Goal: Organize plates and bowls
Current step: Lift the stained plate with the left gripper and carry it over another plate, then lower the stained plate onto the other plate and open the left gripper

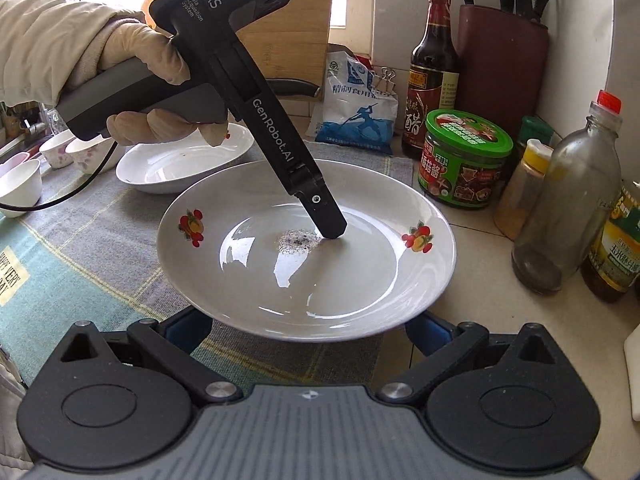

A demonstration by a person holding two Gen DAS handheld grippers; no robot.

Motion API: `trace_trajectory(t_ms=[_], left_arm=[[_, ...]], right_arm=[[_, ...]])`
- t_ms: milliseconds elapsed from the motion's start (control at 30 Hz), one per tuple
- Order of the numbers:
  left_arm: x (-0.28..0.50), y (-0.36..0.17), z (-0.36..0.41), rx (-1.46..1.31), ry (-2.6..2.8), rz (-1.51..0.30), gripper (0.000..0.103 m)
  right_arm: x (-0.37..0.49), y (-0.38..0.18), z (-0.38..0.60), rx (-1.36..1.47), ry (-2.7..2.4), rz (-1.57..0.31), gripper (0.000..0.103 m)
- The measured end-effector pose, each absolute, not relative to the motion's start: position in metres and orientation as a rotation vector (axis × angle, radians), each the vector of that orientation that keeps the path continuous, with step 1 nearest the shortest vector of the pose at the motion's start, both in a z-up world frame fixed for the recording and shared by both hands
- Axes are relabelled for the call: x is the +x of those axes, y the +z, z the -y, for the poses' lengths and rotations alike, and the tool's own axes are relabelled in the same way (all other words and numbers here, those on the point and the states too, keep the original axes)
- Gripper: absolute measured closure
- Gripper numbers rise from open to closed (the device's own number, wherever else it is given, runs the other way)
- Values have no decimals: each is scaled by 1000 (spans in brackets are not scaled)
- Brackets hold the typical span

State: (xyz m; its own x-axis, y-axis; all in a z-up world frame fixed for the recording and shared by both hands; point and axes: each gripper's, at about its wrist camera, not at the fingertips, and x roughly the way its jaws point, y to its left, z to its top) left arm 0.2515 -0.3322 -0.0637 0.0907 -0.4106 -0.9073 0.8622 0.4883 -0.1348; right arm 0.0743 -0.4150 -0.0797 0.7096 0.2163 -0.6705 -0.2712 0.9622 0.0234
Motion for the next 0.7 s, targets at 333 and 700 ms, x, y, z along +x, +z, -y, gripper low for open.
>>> trace_trajectory(t_ms=[333, 700], left_arm=[[258, -69, 336, 494, -1018, -1130, 27], [258, -64, 338, 537, -1022, -1126, 26]], right_arm=[[76, -79, 415, -88, 244, -750, 0], [73, -78, 414, -96, 248, -745, 0]])
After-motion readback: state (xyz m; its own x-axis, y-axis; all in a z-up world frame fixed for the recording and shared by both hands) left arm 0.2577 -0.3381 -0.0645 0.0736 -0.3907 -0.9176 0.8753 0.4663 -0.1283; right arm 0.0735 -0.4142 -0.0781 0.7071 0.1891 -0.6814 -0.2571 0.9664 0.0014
